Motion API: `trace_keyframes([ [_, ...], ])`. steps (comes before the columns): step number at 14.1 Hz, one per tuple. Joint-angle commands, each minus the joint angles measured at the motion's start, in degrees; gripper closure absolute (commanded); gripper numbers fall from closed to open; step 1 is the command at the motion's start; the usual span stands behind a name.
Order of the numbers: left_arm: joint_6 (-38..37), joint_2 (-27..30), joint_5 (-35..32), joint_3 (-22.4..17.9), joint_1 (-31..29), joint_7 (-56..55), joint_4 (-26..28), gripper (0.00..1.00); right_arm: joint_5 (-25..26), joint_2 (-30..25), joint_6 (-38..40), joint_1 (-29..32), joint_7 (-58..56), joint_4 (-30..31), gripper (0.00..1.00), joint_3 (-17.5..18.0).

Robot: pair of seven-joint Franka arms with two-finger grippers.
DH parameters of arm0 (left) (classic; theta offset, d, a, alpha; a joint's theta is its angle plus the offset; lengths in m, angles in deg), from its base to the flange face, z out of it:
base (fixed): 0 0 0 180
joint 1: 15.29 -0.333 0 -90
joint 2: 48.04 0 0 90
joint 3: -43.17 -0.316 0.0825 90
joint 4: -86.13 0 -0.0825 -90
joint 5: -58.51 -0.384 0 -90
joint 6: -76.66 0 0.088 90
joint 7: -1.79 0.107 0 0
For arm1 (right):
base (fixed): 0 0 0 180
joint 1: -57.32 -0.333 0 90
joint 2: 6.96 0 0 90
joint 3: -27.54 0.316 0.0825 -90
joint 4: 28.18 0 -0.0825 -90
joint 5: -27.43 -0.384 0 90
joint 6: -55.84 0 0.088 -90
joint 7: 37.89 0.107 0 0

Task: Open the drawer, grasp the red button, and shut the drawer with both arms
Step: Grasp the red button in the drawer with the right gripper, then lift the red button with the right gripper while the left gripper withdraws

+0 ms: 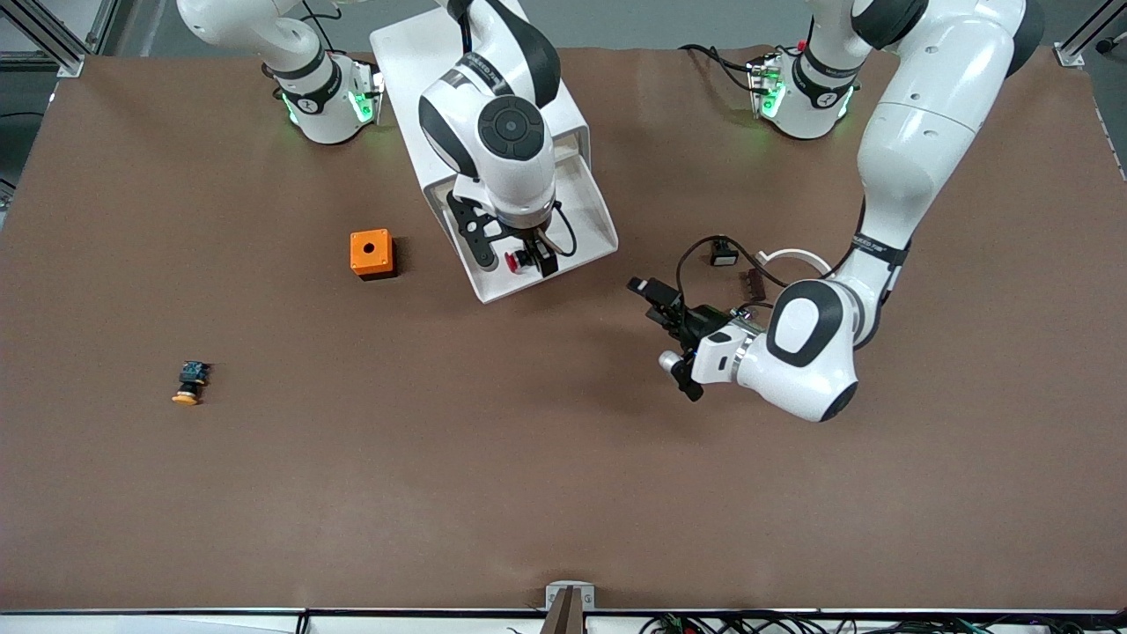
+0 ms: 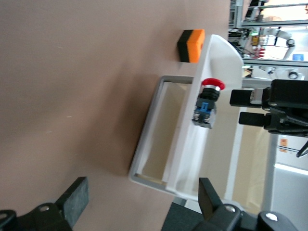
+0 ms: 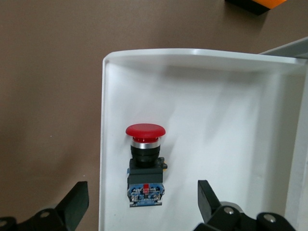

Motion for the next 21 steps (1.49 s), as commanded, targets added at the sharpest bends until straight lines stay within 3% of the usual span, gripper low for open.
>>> trace_keyframes([
  [1, -0.8, 0.5, -6.6, -0.1, -2.0, -2.7, -2.3, 0.00, 0.1, 0.2, -1.4, 0.0, -0.1, 1.0, 0.00, -0.1],
  [4, -0.7, 1.0, -14.7, -0.4, -2.6, -7.1, -3.4, 0.00, 0.1, 1.5, -2.6, -0.2, 0.0, 1.0, 0.00, -0.1],
  [8, 1.3, 2.3, -18.4, -2.8, -2.4, -10.9, -3.5, 0.00, 0.1, 2.3, -2.5, -0.4, 0.0, 1.0, 0.00, -0.1],
  [12, 2.2, 3.5, -27.0, -2.4, -0.1, -21.1, -4.4, 0.00, 0.3, 3.1, -2.5, -0.5, 0.0, 1.0, 0.02, -0.2],
  [15, 3.3, 3.6, -34.3, -2.6, 2.2, -23.9, -6.0, 0.00, 0.3, 3.1, -2.5, -0.5, 0.0, 1.0, 0.41, -0.1],
  [17, 5.0, 3.6, -39.7, -2.7, 4.0, -29.8, -6.0, 0.00, 0.4, 3.1, -2.5, -0.9, 0.0, 0.8, 0.60, -0.2],
  [19, 5.5, 3.6, -43.1, -2.4, 5.6, -36.2, -6.0, 0.00, 0.3, 3.1, -2.4, -0.9, 0.2, 0.4, 0.71, -0.1],
  [21, 5.5, 3.9, -43.4, -2.3, 7.3, -44.0, -6.0, 0.00, 0.2, 3.1, -2.0, -0.8, 0.7, -0.5, 0.73, -0.1],
])
